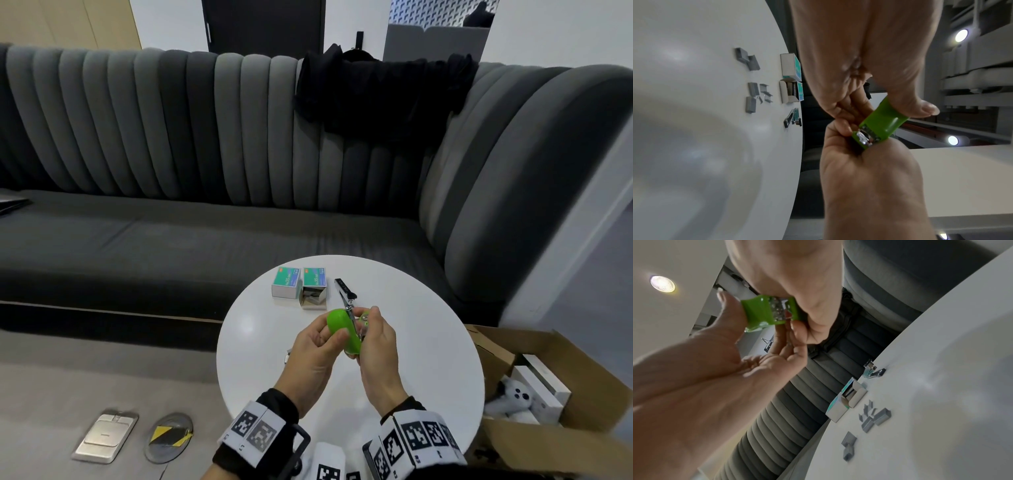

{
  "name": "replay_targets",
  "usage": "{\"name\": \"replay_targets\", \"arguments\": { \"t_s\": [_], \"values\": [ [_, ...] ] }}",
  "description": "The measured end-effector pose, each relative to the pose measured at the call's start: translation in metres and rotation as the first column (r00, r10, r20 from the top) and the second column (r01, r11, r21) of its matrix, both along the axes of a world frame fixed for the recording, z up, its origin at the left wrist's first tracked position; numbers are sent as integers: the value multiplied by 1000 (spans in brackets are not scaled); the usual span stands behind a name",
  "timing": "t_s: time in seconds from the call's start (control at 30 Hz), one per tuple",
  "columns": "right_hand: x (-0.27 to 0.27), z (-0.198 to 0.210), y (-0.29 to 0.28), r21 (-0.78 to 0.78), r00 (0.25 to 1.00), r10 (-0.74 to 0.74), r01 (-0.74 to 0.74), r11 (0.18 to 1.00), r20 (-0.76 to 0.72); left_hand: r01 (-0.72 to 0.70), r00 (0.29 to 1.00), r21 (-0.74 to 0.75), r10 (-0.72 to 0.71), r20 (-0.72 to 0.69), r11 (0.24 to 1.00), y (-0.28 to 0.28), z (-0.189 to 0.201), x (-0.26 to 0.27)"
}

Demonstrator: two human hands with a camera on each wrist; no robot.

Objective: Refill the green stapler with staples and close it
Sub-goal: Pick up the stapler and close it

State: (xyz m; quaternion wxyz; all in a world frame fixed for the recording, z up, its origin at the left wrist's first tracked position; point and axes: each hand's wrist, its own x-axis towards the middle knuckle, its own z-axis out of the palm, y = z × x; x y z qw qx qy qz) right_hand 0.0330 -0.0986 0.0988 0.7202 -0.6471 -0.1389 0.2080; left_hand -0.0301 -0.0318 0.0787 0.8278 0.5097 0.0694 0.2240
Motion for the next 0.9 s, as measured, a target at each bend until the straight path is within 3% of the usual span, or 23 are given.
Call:
{"name": "replay_targets", "arguments": {
  "t_s": [0.57, 0.7, 0.77, 0.9],
  "values": [
    [-3, -7, 4, -73, 999, 11, -15, 997, -46, -87, 995, -102, 82, -48, 991, -4, -5, -1],
    [-3, -7, -3, -73, 997, 71, -72, 995, -24, -238, 960, 42, 242, -140, 970, -7, 4, -2],
    [-6, -10, -15, -72, 989, 74, -65, 995, 125, -309, 936, 147, 328, -126, 940, -5, 15, -3],
    [-14, -8, -40, -66, 890, 239, -232, 970, 388, -302, 936, 412, 348, -42, 860, -10, 35, -11]
  ]
}}
